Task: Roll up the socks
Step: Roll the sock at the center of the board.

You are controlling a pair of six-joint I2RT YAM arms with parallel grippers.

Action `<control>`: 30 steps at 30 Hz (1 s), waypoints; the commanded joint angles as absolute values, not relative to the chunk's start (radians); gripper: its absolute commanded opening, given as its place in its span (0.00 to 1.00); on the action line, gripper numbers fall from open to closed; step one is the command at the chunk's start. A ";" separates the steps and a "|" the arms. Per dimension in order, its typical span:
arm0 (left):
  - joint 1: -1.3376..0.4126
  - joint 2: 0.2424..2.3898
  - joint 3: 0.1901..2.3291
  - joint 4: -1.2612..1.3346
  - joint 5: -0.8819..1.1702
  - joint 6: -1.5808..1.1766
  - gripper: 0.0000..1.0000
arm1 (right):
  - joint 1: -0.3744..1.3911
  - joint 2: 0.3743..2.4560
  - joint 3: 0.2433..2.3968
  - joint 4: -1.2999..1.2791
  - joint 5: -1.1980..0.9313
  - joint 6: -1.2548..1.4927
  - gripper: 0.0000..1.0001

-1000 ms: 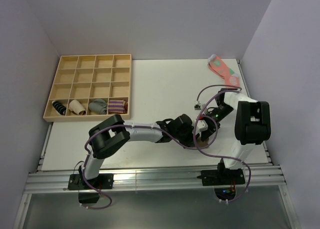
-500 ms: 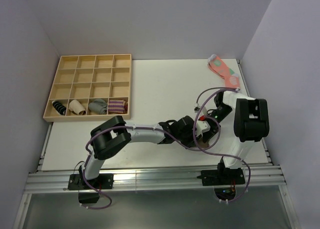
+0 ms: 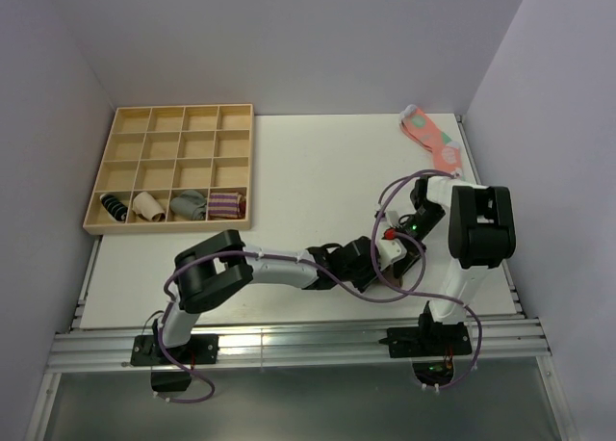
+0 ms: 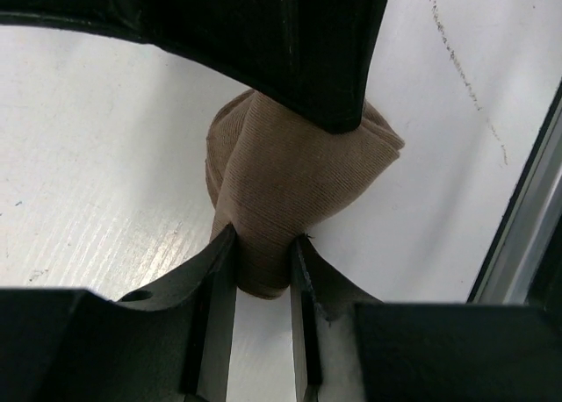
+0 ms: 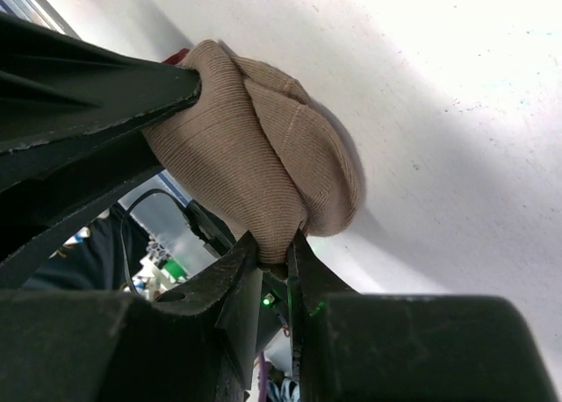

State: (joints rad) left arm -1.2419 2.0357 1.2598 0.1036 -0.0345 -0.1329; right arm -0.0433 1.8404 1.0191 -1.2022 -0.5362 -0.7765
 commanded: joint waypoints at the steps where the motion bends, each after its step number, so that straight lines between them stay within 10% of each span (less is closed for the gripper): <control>1: -1.244 2.068 1.181 0.050 -0.158 -0.101 0.23 | -0.038 1.862 0.999 -1.128 -0.460 -0.764 0.20; 30: -1.284 1.902 1.040 0.287 -0.299 0.163 0.60 | -0.038 1.933 1.051 -1.115 -0.400 -0.729 0.16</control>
